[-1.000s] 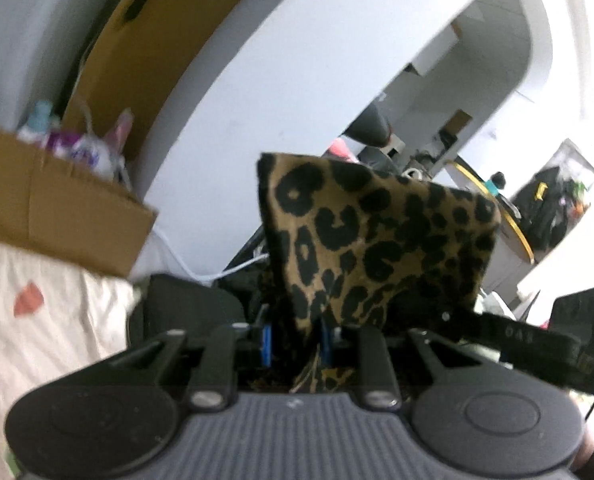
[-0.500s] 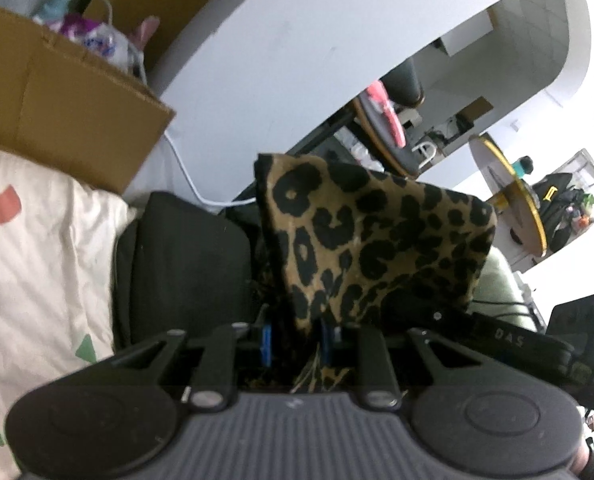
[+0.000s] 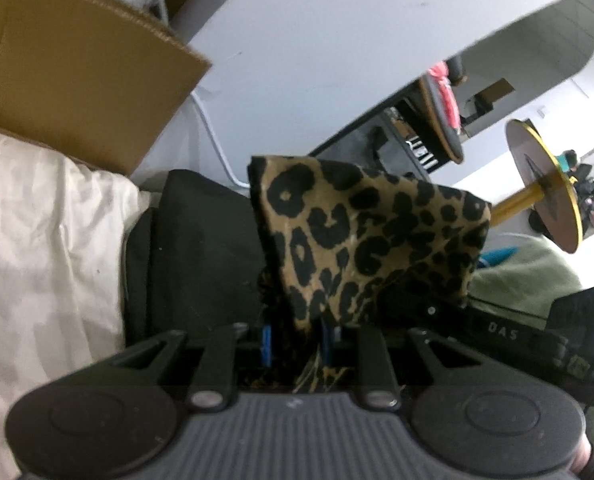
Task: Fold clothes
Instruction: 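Carry the shorts onto the dark clothes pile with both tools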
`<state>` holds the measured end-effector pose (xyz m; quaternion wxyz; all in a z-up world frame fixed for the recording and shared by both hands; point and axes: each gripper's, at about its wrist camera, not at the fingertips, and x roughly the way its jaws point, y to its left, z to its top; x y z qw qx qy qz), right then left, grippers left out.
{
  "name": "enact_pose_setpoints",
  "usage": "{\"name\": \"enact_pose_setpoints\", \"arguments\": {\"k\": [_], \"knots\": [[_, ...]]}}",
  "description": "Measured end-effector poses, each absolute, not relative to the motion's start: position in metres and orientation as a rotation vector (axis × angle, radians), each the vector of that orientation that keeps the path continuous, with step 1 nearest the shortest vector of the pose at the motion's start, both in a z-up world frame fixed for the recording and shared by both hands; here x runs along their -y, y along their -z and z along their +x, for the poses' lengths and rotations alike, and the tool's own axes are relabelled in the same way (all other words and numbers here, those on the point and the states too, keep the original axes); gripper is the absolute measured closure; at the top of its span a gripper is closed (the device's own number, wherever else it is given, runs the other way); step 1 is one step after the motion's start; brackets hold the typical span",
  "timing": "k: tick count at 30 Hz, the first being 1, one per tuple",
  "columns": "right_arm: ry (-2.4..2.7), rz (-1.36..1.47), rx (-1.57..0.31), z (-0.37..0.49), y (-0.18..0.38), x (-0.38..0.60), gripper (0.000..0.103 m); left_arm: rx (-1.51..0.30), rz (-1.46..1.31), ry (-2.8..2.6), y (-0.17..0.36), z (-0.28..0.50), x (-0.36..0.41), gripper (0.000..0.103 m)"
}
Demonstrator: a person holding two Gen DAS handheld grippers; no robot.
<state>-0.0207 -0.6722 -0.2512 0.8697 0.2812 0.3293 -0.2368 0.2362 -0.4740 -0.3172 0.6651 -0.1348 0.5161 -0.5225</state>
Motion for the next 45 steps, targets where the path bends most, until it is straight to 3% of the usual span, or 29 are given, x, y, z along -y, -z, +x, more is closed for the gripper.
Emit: {"name": "enact_pose_setpoints", "arguments": {"k": [18, 36, 45], "knots": [[0.534, 0.53, -0.759, 0.042, 0.348, 0.727, 0.098, -1.17, -0.193, 1.217, 0.384, 0.296, 0.536, 0.081], [0.561, 0.533, -0.793, 0.064, 0.387, 0.746, 0.097, -1.18, -0.172, 1.18, 0.416, 0.31, 0.552, 0.081], [0.589, 0.578, -0.773, 0.063, 0.387, 0.753, 0.097, -1.145, -0.098, 1.186, 0.402, 0.305, 0.564, 0.079]]}}
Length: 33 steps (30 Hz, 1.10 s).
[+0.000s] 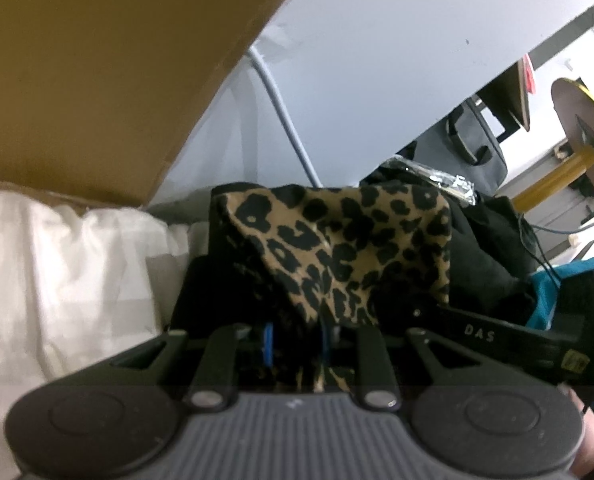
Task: Fold clothes
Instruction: 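Carry the shorts onto the dark clothes pile with both tools, then lower the shorts onto the pile and open both tools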
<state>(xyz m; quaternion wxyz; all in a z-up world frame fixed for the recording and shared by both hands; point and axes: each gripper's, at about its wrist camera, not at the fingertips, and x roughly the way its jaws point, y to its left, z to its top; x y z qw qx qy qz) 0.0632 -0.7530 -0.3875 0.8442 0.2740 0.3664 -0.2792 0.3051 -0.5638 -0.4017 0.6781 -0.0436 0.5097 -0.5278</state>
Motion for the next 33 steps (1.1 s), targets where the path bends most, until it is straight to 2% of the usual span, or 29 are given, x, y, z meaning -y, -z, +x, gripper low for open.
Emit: {"name": "enact_pose_setpoints", "arguments": {"k": [2, 3, 5, 6, 8, 10, 14, 17, 22, 26, 29, 33], "knots": [[0.603, 0.584, -0.769, 0.062, 0.39, 0.757, 0.091, -1.154, -0.077, 1.174, 0.406, 0.306, 0.566, 0.071], [0.618, 0.586, -0.76, 0.06, 0.391, 0.759, 0.081, -1.171, -0.08, 1.158, 0.408, 0.307, 0.566, 0.062], [0.644, 0.599, -0.729, 0.055, 0.389, 0.762, 0.073, -1.185, -0.08, 1.119, 0.408, 0.31, 0.56, 0.05], [0.656, 0.607, -0.712, 0.051, 0.388, 0.764, 0.07, -1.175, -0.065, 1.112, 0.406, 0.31, 0.557, 0.046], [0.665, 0.605, -0.697, 0.046, 0.385, 0.763, 0.069, -1.149, -0.023, 1.117, 0.401, 0.31, 0.552, 0.045], [0.671, 0.593, -0.686, 0.04, 0.381, 0.76, 0.068, -1.129, 0.007, 1.127, 0.394, 0.311, 0.549, 0.046], [0.67, 0.528, -0.662, 0.028, 0.373, 0.748, 0.064, -1.039, 0.051, 1.16, 0.365, 0.31, 0.551, 0.054], [0.665, 0.468, -0.631, 0.022, 0.366, 0.738, 0.064, -0.997, 0.073, 1.203, 0.347, 0.304, 0.556, 0.07], [0.659, 0.419, -0.572, 0.022, 0.358, 0.728, 0.064, -0.976, 0.122, 1.265, 0.345, 0.288, 0.571, 0.072], [0.609, 0.413, -0.655, 0.043, 0.372, 0.727, 0.064, -0.986, 0.162, 1.254, 0.363, 0.284, 0.581, 0.073], [0.613, 0.419, -0.701, 0.053, 0.386, 0.731, 0.064, -0.994, 0.219, 1.212, 0.375, 0.282, 0.586, 0.08], [0.643, 0.416, -0.726, 0.055, 0.391, 0.735, 0.064, -0.969, 0.252, 1.217, 0.37, 0.278, 0.586, 0.083]]}}
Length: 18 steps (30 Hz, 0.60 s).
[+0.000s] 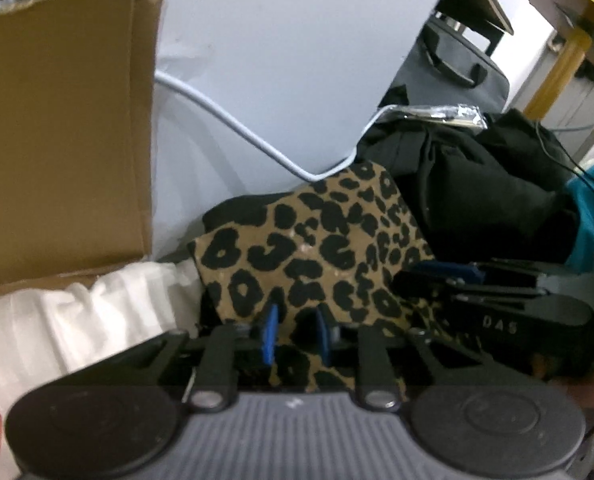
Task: Fold clothes
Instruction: 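Lower the shorts onto the pile and open both tools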
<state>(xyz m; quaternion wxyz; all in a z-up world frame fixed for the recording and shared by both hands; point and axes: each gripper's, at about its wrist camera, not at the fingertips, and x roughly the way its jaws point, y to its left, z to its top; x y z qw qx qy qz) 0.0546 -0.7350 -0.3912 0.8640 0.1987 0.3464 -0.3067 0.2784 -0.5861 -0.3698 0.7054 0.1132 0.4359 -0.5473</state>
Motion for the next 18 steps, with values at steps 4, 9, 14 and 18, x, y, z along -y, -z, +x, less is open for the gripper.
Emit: {"name": "enact_pose_setpoints", "arguments": {"k": [4, 9, 14, 18], "knots": [[0.584, 0.412, -0.693, 0.046, 0.377, 0.727, 0.064, -0.952, 0.203, 1.267, 0.356, 0.273, 0.576, 0.083], [0.535, 0.423, -0.656, 0.037, 0.366, 0.709, 0.064, -0.953, 0.211, 1.309, 0.353, 0.252, 0.566, 0.083], [0.5, 0.424, -0.691, 0.035, 0.38, 0.692, 0.064, -0.952, 0.219, 1.312, 0.364, 0.236, 0.557, 0.083], [0.511, 0.432, -0.712, 0.028, 0.395, 0.683, 0.064, -0.948, 0.231, 1.288, 0.375, 0.234, 0.558, 0.082]]}}
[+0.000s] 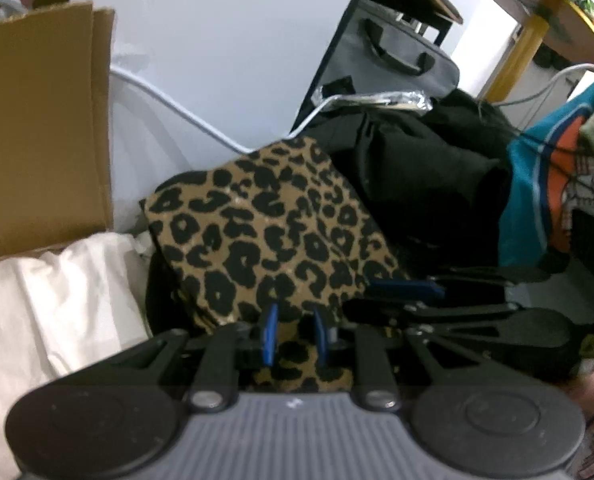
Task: Fold clothes
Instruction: 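Lower the shorts onto the pile and open both tools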
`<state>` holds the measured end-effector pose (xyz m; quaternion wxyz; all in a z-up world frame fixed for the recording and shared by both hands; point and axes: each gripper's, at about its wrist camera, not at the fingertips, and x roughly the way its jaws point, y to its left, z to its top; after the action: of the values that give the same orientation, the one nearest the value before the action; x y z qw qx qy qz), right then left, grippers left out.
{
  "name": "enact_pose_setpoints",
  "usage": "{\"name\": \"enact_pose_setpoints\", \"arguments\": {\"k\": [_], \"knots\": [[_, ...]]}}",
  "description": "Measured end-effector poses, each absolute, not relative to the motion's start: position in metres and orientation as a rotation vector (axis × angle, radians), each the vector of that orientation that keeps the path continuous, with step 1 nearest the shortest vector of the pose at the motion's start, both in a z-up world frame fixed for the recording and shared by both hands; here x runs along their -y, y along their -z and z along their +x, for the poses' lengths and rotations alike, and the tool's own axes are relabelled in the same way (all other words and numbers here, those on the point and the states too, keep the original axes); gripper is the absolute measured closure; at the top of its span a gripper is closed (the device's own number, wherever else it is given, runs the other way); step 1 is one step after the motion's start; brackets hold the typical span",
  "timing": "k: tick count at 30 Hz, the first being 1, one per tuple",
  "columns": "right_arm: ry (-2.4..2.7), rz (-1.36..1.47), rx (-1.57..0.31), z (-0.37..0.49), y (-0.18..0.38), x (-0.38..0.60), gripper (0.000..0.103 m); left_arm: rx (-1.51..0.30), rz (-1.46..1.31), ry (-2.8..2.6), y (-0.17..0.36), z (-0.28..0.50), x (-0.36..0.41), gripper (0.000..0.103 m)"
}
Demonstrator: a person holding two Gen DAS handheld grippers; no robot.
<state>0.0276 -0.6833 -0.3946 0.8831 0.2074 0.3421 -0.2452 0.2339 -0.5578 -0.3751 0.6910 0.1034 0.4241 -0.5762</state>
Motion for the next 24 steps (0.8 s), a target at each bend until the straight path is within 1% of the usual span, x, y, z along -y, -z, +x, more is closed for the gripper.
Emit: {"name": "enact_pose_setpoints", "arguments": {"k": [7, 10, 13, 19, 24], "knots": [[0.54, 0.441, -0.726, -0.003, 0.403, 0.678, 0.064, -0.905, 0.286, 1.283, 0.374, 0.227, 0.559, 0.081], [0.565, 0.427, -0.745, -0.016, 0.404, 0.676, 0.064, -0.906, 0.286, 1.288, 0.366, 0.223, 0.554, 0.086], [0.591, 0.447, -0.733, -0.029, 0.401, 0.674, 0.064, -0.903, 0.292, 1.307, 0.362, 0.215, 0.546, 0.086], [0.583, 0.46, -0.71, -0.04, 0.396, 0.66, 0.064, -0.909, 0.312, 1.301, 0.371, 0.199, 0.534, 0.086], [0.571, 0.45, -0.747, -0.041, 0.409, 0.648, 0.064, -0.94, 0.327, 1.275, 0.387, 0.198, 0.531, 0.084]]}}
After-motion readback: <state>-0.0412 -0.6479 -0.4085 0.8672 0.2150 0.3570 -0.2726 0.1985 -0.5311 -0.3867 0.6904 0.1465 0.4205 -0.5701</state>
